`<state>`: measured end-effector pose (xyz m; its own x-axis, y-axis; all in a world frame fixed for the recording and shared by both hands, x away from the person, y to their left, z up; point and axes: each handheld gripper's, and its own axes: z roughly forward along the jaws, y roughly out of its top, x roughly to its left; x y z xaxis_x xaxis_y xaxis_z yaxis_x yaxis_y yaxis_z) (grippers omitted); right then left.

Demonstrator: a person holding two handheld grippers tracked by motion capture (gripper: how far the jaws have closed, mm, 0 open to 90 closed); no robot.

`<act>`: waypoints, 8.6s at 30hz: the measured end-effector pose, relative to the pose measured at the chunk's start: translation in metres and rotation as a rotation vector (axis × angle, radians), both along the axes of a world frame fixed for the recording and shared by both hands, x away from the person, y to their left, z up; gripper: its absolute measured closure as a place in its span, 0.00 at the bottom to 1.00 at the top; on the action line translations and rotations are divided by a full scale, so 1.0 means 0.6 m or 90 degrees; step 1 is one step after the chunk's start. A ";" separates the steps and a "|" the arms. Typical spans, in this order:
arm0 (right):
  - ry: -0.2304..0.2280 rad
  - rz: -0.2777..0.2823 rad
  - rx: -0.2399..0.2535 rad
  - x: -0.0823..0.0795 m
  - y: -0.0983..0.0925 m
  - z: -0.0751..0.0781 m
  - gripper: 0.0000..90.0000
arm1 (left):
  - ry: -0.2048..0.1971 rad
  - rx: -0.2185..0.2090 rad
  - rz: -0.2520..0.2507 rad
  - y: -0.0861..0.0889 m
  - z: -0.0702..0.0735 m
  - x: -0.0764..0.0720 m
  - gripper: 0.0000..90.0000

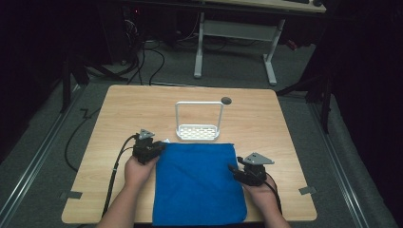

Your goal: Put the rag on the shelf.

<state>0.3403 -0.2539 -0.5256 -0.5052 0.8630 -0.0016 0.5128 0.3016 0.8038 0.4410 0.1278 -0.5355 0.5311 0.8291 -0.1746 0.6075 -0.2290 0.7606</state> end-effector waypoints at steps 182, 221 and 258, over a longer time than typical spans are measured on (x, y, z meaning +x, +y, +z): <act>-0.163 -0.072 0.052 0.285 -0.012 0.205 0.98 | -0.176 0.034 -0.007 -0.024 0.198 0.168 0.97; -0.059 -0.057 0.062 0.262 -0.003 0.069 0.97 | -0.100 0.006 -0.030 -0.009 0.074 0.117 0.96; -0.072 -0.115 0.025 0.212 -0.059 0.099 0.73 | -0.099 -0.012 0.039 0.041 0.081 0.081 0.57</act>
<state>0.4677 -0.2895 -0.4664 -0.3408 0.9400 -0.0137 0.4609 0.1798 0.8691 0.4899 0.1524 -0.4868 0.5018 0.8579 -0.1104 0.4946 -0.1799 0.8503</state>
